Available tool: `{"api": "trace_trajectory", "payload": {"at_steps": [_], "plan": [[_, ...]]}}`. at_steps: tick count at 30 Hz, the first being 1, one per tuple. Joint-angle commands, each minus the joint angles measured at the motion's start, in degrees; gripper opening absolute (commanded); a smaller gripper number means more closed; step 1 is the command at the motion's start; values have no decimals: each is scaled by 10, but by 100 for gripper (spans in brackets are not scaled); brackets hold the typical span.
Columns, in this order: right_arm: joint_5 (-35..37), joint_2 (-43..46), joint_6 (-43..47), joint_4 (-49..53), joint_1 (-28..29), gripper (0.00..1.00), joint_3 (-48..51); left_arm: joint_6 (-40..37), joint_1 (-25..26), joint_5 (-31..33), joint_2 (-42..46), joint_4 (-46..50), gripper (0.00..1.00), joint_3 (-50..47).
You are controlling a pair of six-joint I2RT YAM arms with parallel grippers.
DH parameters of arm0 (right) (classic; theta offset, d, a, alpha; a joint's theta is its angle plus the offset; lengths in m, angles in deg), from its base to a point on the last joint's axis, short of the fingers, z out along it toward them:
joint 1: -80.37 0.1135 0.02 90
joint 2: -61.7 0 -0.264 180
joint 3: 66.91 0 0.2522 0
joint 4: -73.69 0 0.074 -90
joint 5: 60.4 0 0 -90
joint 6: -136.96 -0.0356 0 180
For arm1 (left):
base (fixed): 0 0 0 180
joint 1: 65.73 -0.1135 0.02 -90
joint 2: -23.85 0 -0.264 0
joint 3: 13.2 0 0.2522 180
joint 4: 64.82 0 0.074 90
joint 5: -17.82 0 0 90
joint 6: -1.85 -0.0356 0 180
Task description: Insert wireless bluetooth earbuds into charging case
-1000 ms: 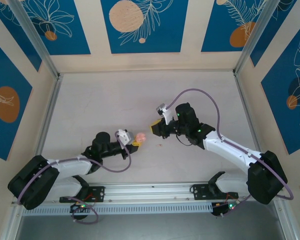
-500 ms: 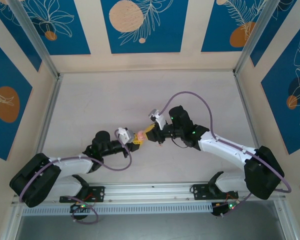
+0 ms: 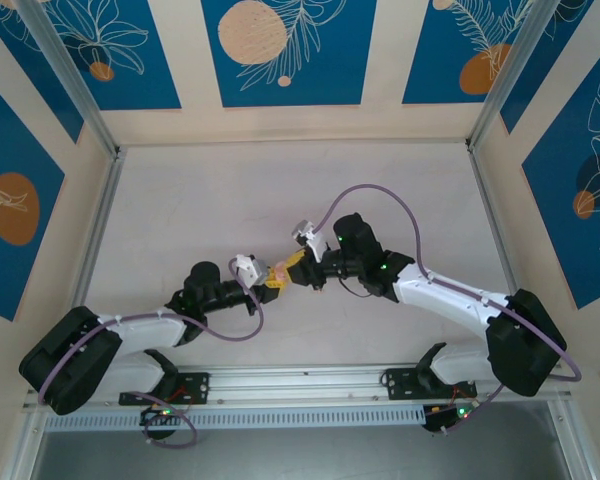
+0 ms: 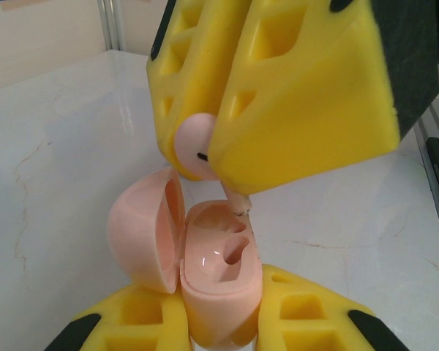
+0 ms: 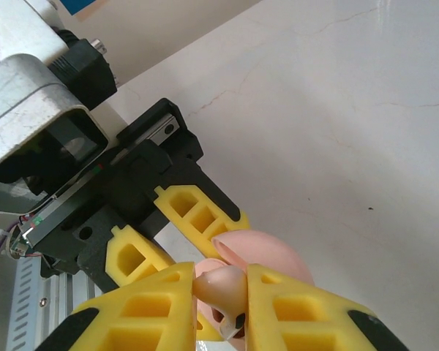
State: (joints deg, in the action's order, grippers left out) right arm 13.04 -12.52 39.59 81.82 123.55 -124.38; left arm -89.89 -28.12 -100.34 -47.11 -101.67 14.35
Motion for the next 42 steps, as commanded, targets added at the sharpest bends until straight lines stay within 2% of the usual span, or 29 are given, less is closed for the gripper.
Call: {"api": "trace_trajectory", "payload": {"at_steps": [1,34,42], "plan": [[-6,-7,14,-16,4,19,-15,10,-5,-20,9,-30,13,16],[-41,-14,16,-1,8,19,-10,23,-4,-7,21,-63,13,12],[-12,-17,17,11,9,21,-14,24,-5,-11,25,-63,13,12]]}}
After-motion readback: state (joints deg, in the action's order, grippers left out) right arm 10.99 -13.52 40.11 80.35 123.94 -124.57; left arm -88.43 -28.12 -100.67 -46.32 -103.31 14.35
